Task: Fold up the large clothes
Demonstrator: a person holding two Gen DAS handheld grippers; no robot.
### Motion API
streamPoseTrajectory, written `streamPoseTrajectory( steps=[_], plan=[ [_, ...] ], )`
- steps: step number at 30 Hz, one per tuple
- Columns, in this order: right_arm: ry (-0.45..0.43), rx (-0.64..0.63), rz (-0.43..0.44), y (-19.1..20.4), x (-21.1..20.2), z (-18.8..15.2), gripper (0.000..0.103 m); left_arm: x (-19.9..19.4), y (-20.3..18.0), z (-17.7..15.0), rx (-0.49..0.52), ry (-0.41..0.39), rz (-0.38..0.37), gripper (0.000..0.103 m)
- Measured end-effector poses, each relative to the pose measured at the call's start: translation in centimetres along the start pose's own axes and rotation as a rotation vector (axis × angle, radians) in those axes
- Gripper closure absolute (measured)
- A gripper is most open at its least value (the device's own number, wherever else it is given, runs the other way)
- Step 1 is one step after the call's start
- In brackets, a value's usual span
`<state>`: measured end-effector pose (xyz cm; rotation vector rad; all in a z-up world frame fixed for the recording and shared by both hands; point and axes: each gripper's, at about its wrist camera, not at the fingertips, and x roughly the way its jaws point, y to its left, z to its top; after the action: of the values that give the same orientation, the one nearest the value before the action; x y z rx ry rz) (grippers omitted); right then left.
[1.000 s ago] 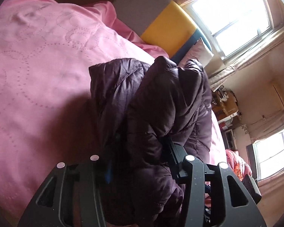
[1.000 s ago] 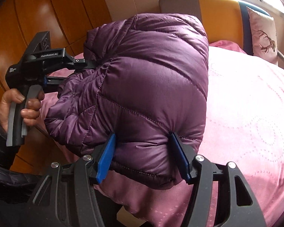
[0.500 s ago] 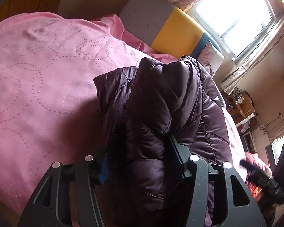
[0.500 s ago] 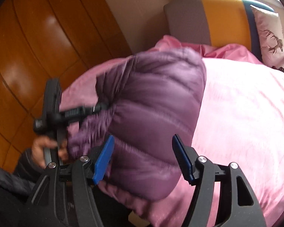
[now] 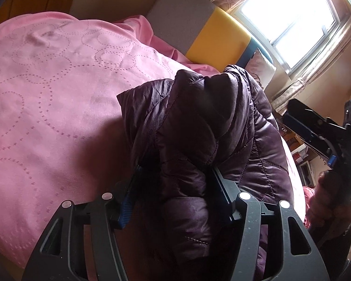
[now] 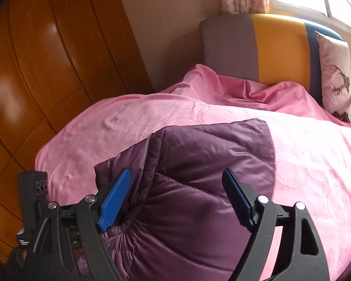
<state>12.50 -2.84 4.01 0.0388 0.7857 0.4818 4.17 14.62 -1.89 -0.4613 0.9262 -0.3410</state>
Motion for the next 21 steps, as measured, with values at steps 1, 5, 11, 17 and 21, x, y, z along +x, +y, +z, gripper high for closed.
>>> streamPoseTrajectory(
  steps=[1,5,11,17,21],
  plan=[
    [0.005,-0.006,-0.016,0.3,0.9,-0.2,0.02,0.1,0.2,0.0,-0.004,0.002,-0.004,0.043],
    [0.071,-0.03,-0.07,1.2,5.0,-2.0,0.015,0.8,1.0,-0.1,-0.012,0.005,-0.004,0.042],
    [0.105,-0.038,-0.093,1.9,9.7,-3.6,0.011,2.5,4.0,-0.7,-0.076,0.018,0.016,0.029],
    [0.122,0.047,-0.005,0.0,9.7,-3.5,0.009,2.6,3.9,0.0,-0.08,0.03,0.013,0.029],
    [0.079,0.164,0.105,-2.3,6.3,-3.2,0.009,1.3,4.6,0.5,-0.145,0.036,-0.076,0.026]
  ],
)
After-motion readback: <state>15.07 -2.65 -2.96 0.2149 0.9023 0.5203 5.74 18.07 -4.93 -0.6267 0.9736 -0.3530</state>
